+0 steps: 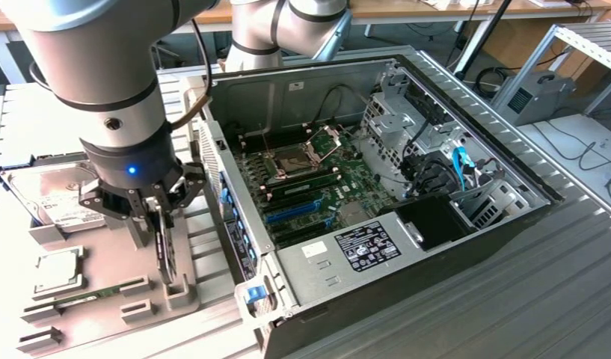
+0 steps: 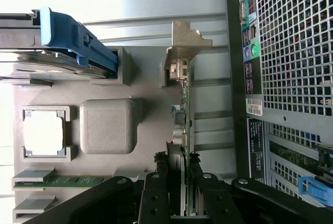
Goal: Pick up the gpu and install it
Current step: 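Pick up the gpu and move the gpu toward the slot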
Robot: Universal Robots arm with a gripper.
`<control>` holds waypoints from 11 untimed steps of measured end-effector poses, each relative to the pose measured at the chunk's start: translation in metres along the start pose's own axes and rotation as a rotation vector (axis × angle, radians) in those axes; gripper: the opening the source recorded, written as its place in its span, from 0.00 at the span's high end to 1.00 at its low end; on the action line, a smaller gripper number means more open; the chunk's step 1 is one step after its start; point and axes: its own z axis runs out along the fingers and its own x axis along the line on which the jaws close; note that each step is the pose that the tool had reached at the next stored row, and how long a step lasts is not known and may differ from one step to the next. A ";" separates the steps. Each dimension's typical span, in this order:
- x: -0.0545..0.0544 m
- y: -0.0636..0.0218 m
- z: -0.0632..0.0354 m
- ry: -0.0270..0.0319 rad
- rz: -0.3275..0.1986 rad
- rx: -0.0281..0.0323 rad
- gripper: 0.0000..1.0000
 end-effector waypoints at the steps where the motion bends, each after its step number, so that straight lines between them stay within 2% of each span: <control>1: 0.000 0.0000 -0.0003 0.0000 0.000 0.0000 0.74; 11: 0.000 0.0001 -0.0038 0.0000 0.000 0.0000 0.74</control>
